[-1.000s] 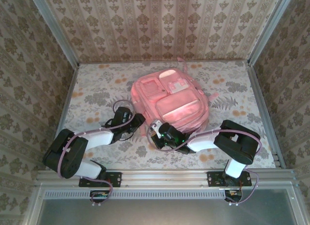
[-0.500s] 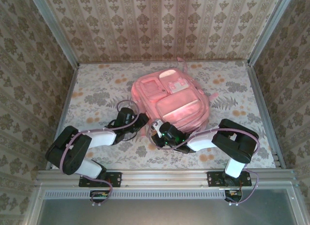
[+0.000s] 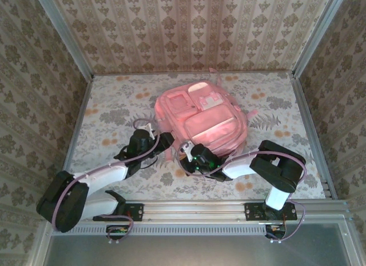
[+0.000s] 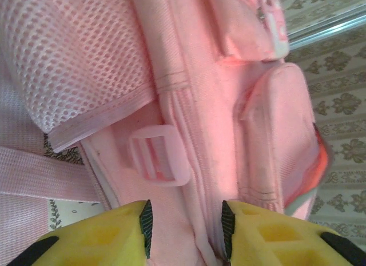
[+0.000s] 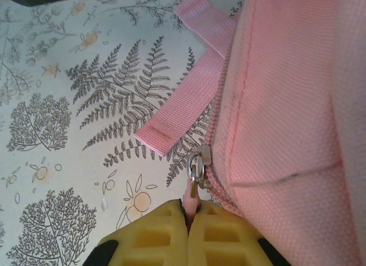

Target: Pack the student bag

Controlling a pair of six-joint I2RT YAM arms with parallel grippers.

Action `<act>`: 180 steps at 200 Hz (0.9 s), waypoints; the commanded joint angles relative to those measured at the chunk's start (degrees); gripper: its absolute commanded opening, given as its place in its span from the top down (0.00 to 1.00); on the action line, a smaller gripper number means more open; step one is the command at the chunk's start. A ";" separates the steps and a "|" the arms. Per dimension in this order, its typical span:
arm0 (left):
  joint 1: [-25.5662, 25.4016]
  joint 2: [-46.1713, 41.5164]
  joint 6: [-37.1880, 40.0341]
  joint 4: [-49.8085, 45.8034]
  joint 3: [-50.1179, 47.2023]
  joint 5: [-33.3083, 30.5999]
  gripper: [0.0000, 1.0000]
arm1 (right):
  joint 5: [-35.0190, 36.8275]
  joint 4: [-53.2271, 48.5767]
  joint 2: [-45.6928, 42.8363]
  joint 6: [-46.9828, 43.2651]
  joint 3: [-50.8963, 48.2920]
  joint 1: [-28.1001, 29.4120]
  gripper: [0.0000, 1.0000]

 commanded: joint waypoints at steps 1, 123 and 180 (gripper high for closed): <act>-0.54 0.19 3.94 0.86 -0.75 1.11 0.52 | -2.54 4.89 0.13 2.71 -1.47 -1.50 1.00; 1.90 15.40 -1.57 11.72 -1.51 6.01 0.58 | -6.01 6.77 0.60 5.88 -1.32 -2.99 1.00; 2.44 26.31 -1.98 16.72 4.08 7.51 0.63 | -5.42 3.36 0.62 6.54 -0.51 -2.92 1.00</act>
